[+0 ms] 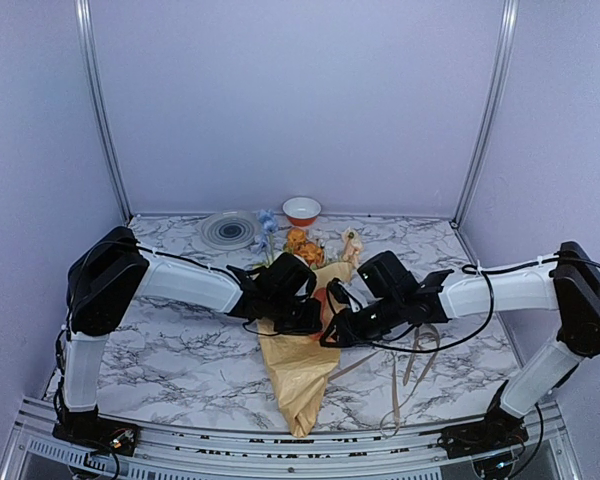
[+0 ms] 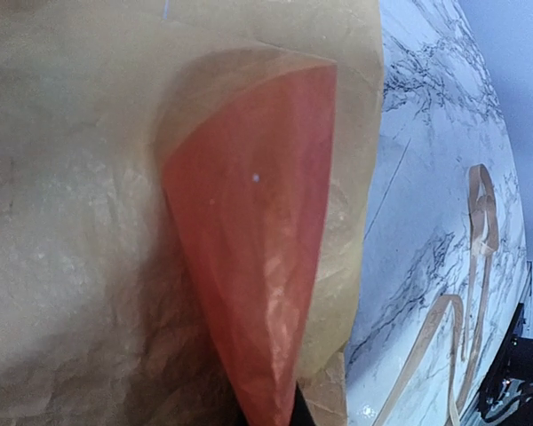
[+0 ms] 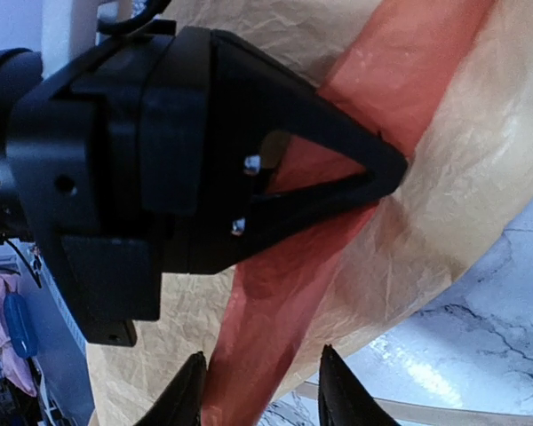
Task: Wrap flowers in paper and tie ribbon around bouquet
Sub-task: Fold the two-thirds-folded wrapping paper at the center of the board.
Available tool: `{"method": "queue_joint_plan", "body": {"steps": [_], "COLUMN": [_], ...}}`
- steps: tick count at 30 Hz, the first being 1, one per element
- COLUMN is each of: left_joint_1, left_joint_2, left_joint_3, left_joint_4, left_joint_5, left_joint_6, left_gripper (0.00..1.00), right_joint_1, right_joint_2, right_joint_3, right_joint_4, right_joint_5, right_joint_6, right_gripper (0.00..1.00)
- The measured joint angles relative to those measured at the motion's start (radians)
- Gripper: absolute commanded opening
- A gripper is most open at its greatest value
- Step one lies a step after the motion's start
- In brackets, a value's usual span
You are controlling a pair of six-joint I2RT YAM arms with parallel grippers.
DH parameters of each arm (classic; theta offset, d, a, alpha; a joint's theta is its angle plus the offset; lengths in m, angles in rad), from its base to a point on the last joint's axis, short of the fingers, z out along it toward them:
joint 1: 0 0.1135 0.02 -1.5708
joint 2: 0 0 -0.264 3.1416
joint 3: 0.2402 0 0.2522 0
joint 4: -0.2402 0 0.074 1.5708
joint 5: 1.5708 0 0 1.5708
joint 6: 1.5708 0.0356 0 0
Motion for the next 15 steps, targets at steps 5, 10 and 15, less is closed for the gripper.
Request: {"method": "queue_joint_plan", "body": {"steps": [5,10,15], "left_joint_1": [0.011,0.009,-0.012], "left_joint_2": [0.0,-0.07,-0.256], "left_joint_3": [0.005,-0.062,-0.122], "left_joint_4": [0.002,0.085,0.125], "left_joint_5": [-0.026,-0.079,-0.144], "left_joint_6": [0.024,0.103,0.27], "left_gripper": [0.37,0.51,0.49], "right_joint_1": [-0.002,-0.025,-0.051], "right_joint_2": [0.003,0.008,0.026], "right_joint_3": [0.0,-0.021,-0.037], "right_joint_4": [0.003,0.033,0.066], "right_joint_5": [0.005,0.003,-0.002], "right_joint_6": [-0.002,0.006,0.008], "right_gripper": [0.0,0.0,0.0]}}
